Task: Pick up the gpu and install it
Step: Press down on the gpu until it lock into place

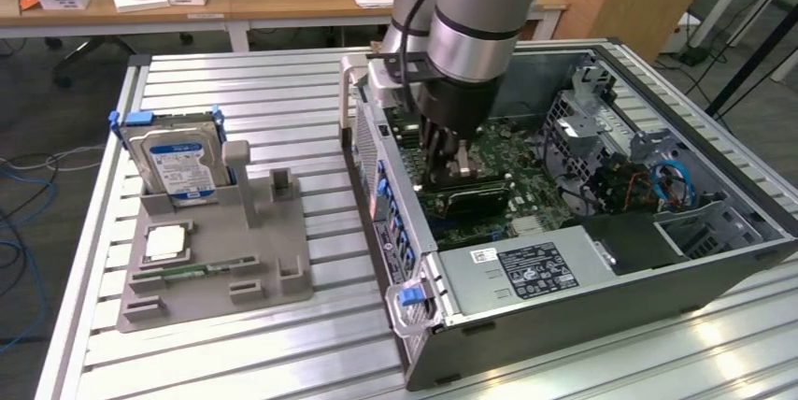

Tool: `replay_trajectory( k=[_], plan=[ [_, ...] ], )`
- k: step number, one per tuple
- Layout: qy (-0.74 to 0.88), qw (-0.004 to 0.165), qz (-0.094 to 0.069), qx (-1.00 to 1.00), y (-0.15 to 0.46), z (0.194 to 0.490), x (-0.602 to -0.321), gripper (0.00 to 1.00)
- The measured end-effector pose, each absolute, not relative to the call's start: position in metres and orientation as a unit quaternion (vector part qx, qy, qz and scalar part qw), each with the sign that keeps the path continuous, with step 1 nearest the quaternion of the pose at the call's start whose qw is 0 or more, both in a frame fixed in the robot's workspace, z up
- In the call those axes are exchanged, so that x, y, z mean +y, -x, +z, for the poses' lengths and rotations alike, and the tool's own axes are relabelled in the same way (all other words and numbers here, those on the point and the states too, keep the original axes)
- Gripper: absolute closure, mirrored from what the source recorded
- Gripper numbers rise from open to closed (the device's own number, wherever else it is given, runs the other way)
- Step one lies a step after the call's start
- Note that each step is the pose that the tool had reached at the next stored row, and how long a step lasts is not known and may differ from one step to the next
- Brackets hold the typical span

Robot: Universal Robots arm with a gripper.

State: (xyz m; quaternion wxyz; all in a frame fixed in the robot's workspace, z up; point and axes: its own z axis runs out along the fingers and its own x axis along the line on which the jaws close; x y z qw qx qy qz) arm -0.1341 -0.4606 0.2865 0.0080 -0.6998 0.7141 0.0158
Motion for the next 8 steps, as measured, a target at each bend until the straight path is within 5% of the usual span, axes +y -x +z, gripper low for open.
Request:
replay_trajectory(
  k=[8],
  plan=[
    [0.699, -0.001, 0.028, 0.714, 0.1399, 0.2915, -0.4598, 0.89]
  ],
)
